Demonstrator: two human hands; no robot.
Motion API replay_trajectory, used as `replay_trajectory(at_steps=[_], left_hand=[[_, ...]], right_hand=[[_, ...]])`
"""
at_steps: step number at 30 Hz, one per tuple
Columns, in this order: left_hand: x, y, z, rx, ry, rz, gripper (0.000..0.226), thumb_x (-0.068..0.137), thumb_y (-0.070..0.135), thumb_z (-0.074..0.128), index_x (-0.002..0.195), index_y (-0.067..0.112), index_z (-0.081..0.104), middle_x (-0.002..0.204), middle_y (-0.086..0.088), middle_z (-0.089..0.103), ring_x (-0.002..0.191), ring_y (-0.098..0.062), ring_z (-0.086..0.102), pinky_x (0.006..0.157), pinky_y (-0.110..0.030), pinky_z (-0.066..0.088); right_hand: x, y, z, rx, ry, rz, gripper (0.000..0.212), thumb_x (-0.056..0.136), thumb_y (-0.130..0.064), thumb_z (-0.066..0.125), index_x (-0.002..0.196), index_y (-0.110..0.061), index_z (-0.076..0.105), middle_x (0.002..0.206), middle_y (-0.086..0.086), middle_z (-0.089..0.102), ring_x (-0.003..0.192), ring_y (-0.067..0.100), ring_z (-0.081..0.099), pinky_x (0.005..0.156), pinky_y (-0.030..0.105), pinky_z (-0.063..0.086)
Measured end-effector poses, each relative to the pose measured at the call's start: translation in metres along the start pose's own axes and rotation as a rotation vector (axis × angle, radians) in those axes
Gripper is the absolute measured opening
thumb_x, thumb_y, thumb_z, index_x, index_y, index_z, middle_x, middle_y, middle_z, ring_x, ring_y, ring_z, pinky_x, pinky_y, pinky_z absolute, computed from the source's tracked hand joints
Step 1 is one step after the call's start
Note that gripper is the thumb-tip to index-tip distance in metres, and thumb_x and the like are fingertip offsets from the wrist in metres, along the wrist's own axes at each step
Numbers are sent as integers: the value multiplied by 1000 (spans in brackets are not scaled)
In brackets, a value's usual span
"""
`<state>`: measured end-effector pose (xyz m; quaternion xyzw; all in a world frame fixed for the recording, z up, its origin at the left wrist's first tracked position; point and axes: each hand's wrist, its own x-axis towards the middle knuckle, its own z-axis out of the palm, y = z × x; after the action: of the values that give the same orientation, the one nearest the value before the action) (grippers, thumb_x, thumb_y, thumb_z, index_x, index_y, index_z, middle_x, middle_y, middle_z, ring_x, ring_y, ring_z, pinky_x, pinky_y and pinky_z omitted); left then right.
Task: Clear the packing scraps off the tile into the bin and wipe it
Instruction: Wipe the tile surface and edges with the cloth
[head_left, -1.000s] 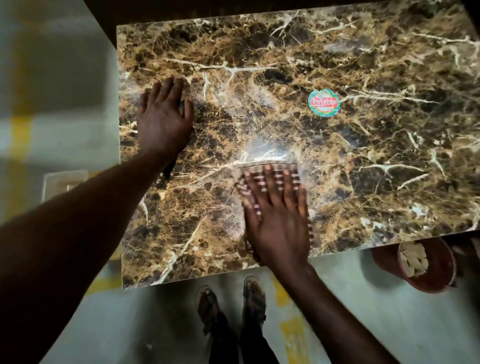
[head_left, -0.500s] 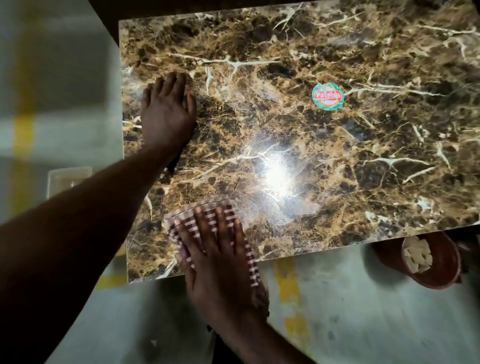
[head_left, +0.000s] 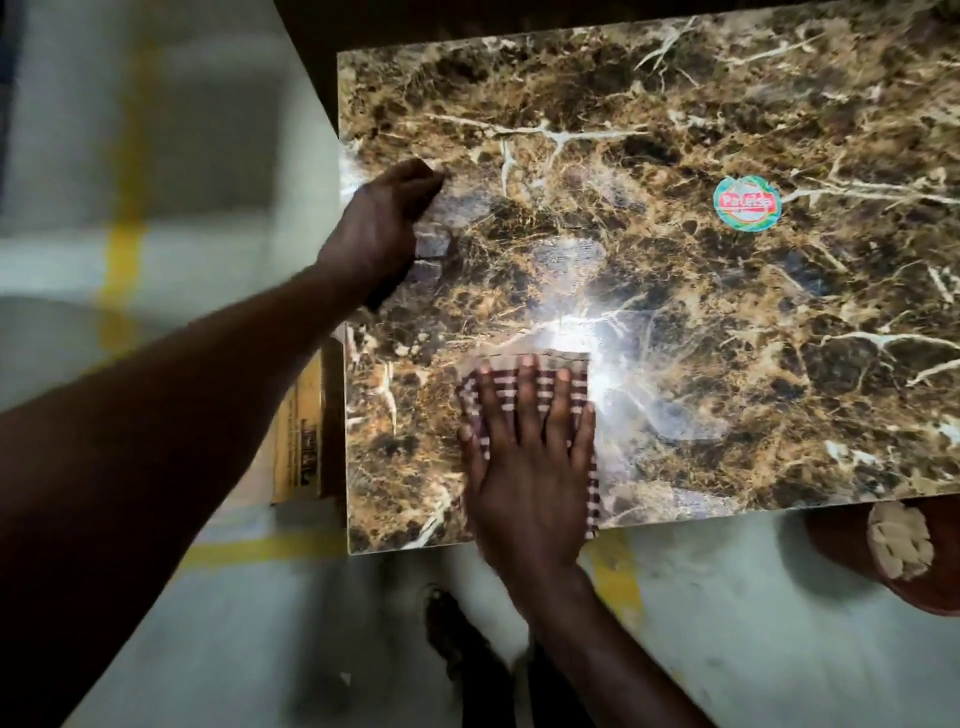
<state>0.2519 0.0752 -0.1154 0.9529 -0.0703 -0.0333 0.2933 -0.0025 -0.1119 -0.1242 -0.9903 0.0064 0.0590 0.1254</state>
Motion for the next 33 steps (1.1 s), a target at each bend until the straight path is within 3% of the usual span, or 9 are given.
replay_trajectory(at_steps=[4, 7, 11, 15, 17, 22, 29, 33], left_hand=[[-3, -7, 9, -18, 23, 65, 70, 95, -6, 68, 156, 24, 54, 164, 11, 45, 140, -2, 52, 118, -16, 41], [-9, -5, 10, 32, 63, 70, 58, 105, 9, 60, 158, 29, 50, 168, 11, 41, 144, -11, 52, 118, -30, 47], [-19, 6, 10, 128, 156, 78, 50, 112, 17, 32, 158, 29, 49, 162, 7, 46, 143, -17, 47, 108, -33, 44], [-15, -4, 13, 248, 217, 8, 56, 105, 12, 35, 160, 18, 43, 164, -8, 45, 148, -29, 43, 124, -49, 34], [-15, -3, 14, 240, 212, -24, 58, 105, 13, 35, 163, 16, 40, 168, -9, 41, 153, -28, 38, 129, -48, 28], [-14, -3, 12, 213, 187, -12, 59, 107, 15, 32, 166, 16, 35, 171, -10, 36, 159, -23, 29, 134, -43, 16], [-13, -5, 12, 222, 153, -11, 59, 108, 17, 32, 167, 16, 32, 173, -11, 32, 161, -23, 25, 134, -46, 16], [-10, -6, 13, 233, 135, -16, 61, 107, 17, 32, 168, 16, 30, 174, -10, 30, 162, -22, 23, 134, -46, 15]], right_hand=[[-4, -27, 11, -11, -28, -166, 64, 112, -51, 37, 170, -40, 12, 179, 0, 2, 165, 31, -4, 130, 60, 11], [18, -1, 3, -55, -3, -57, 64, 111, -55, 28, 169, -42, 4, 179, -2, -3, 165, 30, -8, 131, 58, 8], [57, 14, -6, -32, 16, 144, 64, 111, -58, 19, 167, -43, -7, 178, 1, -11, 164, 31, -16, 130, 59, 4], [70, -12, -3, -67, -27, -51, 63, 111, -59, 17, 168, -42, -5, 177, 0, -13, 163, 31, -19, 131, 57, -2], [90, -1, -7, -90, -26, -58, 63, 110, -60, 13, 168, -43, -7, 177, 0, -13, 163, 31, -17, 131, 57, -1], [148, 31, -20, -66, 51, 192, 63, 109, -62, 5, 167, -43, -8, 178, 3, -9, 164, 35, -9, 130, 62, -2], [167, -22, -12, -98, -19, -94, 62, 110, -60, 8, 168, -42, -4, 177, 0, -12, 163, 33, -14, 131, 59, -1], [196, 9, -20, -52, 48, 30, 62, 110, -61, 10, 168, -43, -2, 178, -1, -7, 164, 33, -10, 131, 61, 0]])
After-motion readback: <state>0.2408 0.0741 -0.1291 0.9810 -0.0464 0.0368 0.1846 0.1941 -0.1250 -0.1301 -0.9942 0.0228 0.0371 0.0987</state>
